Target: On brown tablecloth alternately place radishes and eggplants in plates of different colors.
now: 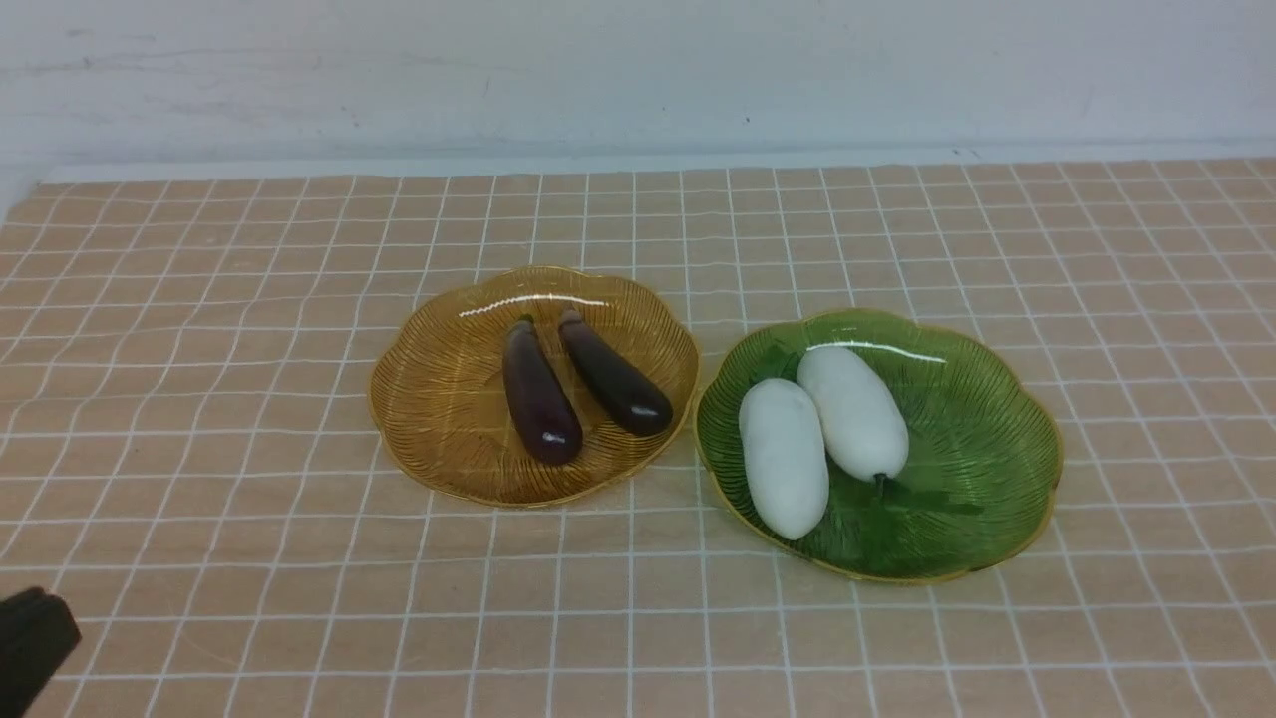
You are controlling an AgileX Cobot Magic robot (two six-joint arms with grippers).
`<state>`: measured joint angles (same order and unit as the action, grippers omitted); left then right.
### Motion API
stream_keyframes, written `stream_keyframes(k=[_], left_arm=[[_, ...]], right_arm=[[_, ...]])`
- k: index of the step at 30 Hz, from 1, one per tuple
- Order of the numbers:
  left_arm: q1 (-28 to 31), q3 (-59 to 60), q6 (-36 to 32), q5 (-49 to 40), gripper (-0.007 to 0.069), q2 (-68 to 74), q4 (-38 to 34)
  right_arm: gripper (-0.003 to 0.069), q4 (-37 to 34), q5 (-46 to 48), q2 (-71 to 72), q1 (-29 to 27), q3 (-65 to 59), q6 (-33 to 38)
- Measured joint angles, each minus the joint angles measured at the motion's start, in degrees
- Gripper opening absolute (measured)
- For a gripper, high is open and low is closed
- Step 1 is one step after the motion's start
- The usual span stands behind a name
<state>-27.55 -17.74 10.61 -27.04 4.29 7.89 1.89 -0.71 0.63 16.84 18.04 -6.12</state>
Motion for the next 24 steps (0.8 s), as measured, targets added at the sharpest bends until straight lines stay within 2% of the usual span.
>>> stream_keyframes(k=[3, 6, 11, 16, 24], left_arm=[[7.6, 6.2, -9.7, 3.6, -0.0003, -3.2, -6.2], [13.8, 10.4, -15.6, 5.6, -0.0003, -4.7, -9.9], [22.1, 15.8, -19.5, 6.6, -0.0003, -5.0, -13.0], [25.7, 19.2, -20.0, 6.7, -0.0003, -5.0, -13.4], [25.8, 19.3, -20.2, 5.5, -0.0003, -5.0, -12.3]], right_arm=[[-0.0015, 0.0, 0.0, 0.0, 0.0, 0.0, 0.0], [-0.0015, 0.0, 0.0, 0.0, 0.0, 0.0, 0.0], [-0.0015, 0.0, 0.1, 0.0, 0.0, 0.0, 0.0], [-0.0015, 0.0, 0.2, 0.0, 0.0, 0.0, 0.0], [-0.0015, 0.0, 0.2, 0.0, 0.0, 0.0, 0.0]])
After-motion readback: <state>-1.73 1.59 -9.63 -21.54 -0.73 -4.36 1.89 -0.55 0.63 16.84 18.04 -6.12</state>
